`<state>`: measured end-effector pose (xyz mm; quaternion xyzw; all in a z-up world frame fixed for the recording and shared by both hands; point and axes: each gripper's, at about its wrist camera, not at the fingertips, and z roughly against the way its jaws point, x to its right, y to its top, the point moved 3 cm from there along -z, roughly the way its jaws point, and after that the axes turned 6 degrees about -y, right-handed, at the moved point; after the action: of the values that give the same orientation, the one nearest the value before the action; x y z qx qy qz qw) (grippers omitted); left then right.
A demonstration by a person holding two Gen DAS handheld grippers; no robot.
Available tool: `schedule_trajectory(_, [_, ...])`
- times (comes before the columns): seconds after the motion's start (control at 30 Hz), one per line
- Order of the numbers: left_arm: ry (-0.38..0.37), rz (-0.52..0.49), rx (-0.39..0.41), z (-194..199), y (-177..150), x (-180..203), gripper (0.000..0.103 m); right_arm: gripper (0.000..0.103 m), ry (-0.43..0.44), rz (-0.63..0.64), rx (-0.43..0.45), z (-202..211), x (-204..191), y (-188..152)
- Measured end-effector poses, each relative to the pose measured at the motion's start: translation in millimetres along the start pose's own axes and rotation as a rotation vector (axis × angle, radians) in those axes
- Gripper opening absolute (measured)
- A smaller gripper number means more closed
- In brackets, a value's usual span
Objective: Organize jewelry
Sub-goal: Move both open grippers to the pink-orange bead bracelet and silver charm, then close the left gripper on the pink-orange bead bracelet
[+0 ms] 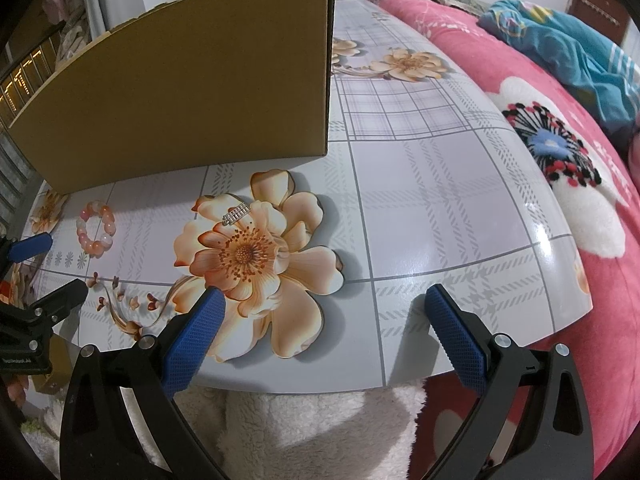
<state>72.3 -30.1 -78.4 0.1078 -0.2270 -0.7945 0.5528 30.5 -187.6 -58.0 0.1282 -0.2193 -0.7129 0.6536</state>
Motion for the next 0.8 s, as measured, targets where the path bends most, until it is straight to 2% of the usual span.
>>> schedule_trajectory(0.23, [-0.033,-0.088,0.065,7,-7,1,0.099,0.095,0.000,-0.002,0.008,1,-1,-1])
schedule_trajectory(0.33, [-0.073,-0.117,0.142,18,-5,3,0.095,0.095,0.002,-0.001,0.017,2,-1,-4])
schedule_trajectory(0.43, [-0.116,-0.169,0.208,31,0,11,0.077,0.095,0.005,0.002,0.022,4,-1,-7])
schedule_trajectory(0.5, [-0.141,-0.204,0.221,34,3,17,0.059,0.095,0.005,0.001,0.026,5,-1,-10])
schedule_trajectory(0.57, [-0.160,-0.229,0.210,31,8,22,0.048,0.095,0.005,0.000,0.028,7,-2,-12])
schedule_trajectory(0.63, [-0.172,-0.256,0.192,25,13,27,0.042,0.095,0.007,0.002,0.033,9,-2,-14])
schedule_trajectory(0.67, [-0.179,-0.267,0.180,22,14,29,0.034,0.095,0.007,0.002,0.034,10,-2,-15])
schedule_trajectory(0.8, [-0.178,-0.285,0.113,5,17,34,0.023,0.095,0.010,0.006,0.037,12,-3,-18])
